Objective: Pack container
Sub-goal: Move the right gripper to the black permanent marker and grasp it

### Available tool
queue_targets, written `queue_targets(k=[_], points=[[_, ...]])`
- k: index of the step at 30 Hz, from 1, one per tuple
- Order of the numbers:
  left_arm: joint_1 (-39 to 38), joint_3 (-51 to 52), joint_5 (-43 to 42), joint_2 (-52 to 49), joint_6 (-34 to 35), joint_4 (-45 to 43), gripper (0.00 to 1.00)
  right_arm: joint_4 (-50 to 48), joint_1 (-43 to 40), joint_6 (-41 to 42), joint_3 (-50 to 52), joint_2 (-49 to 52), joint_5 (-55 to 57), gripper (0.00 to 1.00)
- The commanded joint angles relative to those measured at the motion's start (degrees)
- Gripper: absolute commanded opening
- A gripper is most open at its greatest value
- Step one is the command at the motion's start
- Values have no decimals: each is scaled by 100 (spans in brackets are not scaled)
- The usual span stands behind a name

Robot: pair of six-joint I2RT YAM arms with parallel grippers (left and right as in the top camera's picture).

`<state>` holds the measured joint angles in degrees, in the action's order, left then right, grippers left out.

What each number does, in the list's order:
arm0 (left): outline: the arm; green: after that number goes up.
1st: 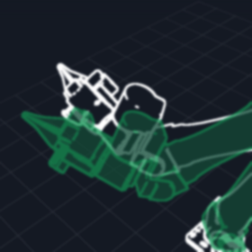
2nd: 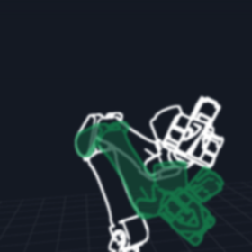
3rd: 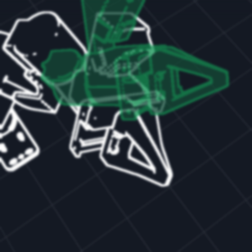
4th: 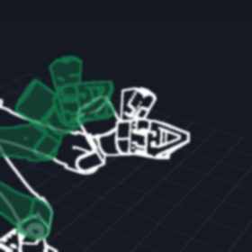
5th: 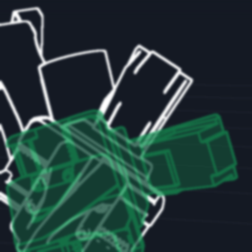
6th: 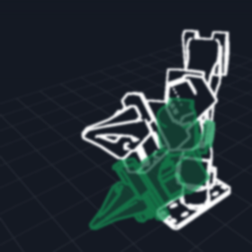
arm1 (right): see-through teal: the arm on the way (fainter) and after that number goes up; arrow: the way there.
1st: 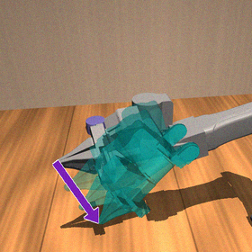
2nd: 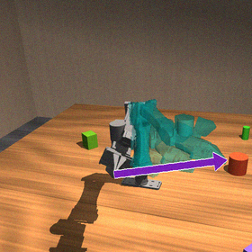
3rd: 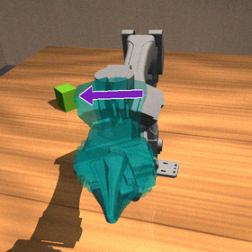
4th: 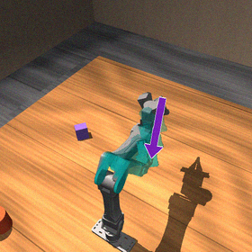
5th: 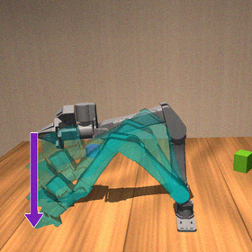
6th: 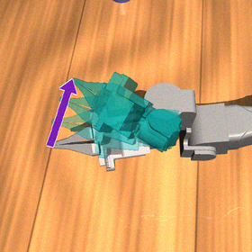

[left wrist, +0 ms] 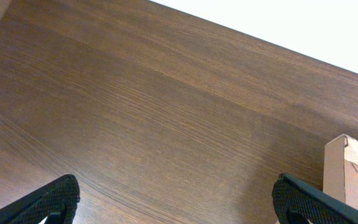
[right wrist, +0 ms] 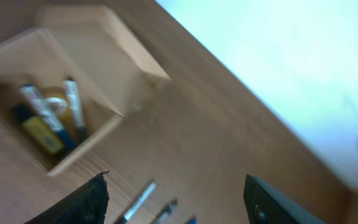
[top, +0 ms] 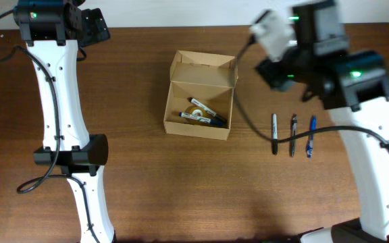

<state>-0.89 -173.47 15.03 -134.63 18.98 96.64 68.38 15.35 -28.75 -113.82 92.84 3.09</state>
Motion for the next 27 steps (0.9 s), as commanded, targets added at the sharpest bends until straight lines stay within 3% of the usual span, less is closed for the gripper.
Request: queue_targets(k=[1, 3, 9, 18, 27], points=[[20, 17, 24, 50, -87, 2, 100, -127, -468, 1244, 861, 358, -188, 68], [20, 17, 24, 50, -87, 2, 100, -105, -605, 1954, 1244, 479, -219, 56], [20, 17, 24, 50, -87, 2, 100, -214, -765, 3595, 2496, 844, -33, 55], [20, 17, 24, 50, -87, 2, 100, -1246, -1318, 3681, 3901, 935, -450, 56], [20, 17, 24, 50, -87, 2, 100, -1620, -1495, 3681, 4332, 1283, -721, 54]])
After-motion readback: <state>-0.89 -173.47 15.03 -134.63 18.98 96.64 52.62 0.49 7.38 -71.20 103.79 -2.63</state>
